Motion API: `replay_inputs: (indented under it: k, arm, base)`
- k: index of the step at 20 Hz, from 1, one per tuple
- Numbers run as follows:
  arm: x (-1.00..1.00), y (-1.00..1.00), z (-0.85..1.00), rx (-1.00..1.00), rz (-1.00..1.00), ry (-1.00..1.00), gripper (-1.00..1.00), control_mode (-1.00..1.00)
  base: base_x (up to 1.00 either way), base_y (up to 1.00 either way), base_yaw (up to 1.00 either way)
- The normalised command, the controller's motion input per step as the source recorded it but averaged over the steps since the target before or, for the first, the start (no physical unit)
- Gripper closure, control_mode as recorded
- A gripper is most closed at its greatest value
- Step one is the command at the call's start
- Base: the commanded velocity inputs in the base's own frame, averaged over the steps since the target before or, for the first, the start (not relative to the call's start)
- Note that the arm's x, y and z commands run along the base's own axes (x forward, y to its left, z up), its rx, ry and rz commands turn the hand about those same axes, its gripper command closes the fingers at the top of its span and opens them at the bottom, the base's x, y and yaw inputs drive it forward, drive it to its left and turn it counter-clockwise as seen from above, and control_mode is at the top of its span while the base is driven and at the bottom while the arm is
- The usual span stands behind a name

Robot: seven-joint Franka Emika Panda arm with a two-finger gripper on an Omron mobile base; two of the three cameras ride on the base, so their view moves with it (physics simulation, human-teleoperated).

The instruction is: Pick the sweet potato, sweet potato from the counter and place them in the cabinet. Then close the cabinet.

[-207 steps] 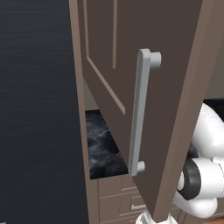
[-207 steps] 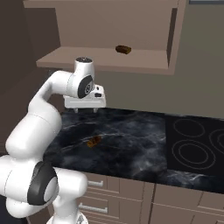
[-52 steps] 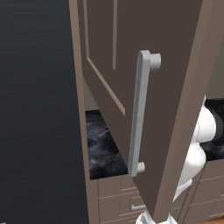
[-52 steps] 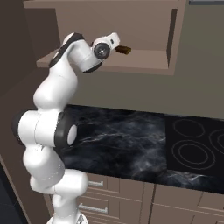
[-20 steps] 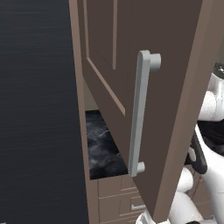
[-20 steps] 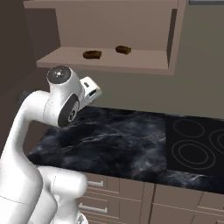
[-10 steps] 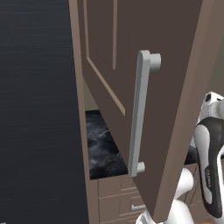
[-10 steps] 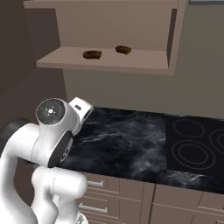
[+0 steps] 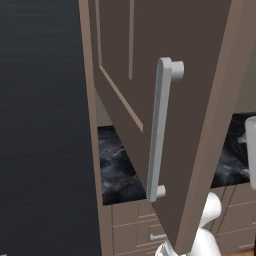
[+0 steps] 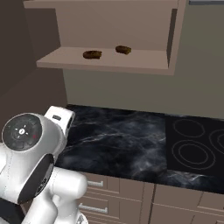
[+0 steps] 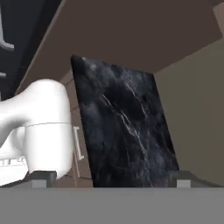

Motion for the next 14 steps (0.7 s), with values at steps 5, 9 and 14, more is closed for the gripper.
replay_inputs:
  k: [5, 9, 14]
  arm:
    - [-1.00, 0.55, -0.44, -0.27, 0.10, -0.55, -1.00, -1.00]
    - [-1.00, 0.64, -0.41, -0.30, 0.12, -0.58, -1.00, -1.00]
    - [-1.00, 0.78, -0.42, -0.33, 0.15, -0.56, -1.00, -1.00]
  base:
    - [0.00, 0.00, 0.00]
    - [0.00, 0.00, 0.00]
    - [0.00, 0.00, 0.00]
